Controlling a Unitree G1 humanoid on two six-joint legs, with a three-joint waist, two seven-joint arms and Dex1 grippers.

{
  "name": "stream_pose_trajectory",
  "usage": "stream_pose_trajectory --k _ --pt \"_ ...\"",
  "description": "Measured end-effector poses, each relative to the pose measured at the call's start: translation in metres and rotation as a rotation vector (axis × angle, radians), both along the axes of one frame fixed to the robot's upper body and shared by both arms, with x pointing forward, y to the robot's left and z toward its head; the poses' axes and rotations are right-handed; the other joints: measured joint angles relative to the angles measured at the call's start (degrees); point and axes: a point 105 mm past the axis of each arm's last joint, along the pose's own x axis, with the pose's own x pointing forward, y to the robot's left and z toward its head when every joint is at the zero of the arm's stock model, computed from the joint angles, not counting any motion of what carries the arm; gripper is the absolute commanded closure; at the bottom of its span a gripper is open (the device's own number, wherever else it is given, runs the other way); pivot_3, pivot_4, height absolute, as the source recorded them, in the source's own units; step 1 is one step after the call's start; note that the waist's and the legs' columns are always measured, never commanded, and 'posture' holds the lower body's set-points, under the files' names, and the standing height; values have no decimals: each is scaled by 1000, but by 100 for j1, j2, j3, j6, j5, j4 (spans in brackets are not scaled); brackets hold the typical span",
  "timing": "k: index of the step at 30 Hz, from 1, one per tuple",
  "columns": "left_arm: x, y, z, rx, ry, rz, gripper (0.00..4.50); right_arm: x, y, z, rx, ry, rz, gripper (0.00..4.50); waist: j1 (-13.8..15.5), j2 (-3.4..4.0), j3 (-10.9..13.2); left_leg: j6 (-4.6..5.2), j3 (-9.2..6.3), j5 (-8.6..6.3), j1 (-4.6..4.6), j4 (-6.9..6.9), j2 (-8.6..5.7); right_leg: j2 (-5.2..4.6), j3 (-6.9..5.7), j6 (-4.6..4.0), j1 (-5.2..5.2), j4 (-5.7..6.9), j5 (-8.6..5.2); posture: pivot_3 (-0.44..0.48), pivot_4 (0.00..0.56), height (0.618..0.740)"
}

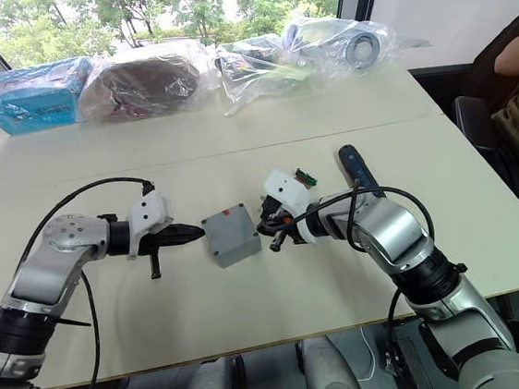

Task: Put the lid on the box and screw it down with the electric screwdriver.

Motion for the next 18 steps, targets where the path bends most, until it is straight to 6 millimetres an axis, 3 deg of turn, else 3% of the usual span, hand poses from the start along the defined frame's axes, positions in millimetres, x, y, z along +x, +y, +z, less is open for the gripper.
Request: stream_pose_trajectory --k 14,18 --pt "11 -6 4 -21 -37 13 4500 -4 3 3 -1 -6 10 4436 -2 0 0 0 -1 0 0 0 0 0 0 0 0 1 0 0 150 740" --pt "6 -3 4 3 -33 -5 4500 14 -3 19 30 -151 -79 4436 -7 -1 0 0 1 0 0 0 0 0 0 1 -2 1 0 0 150 740"
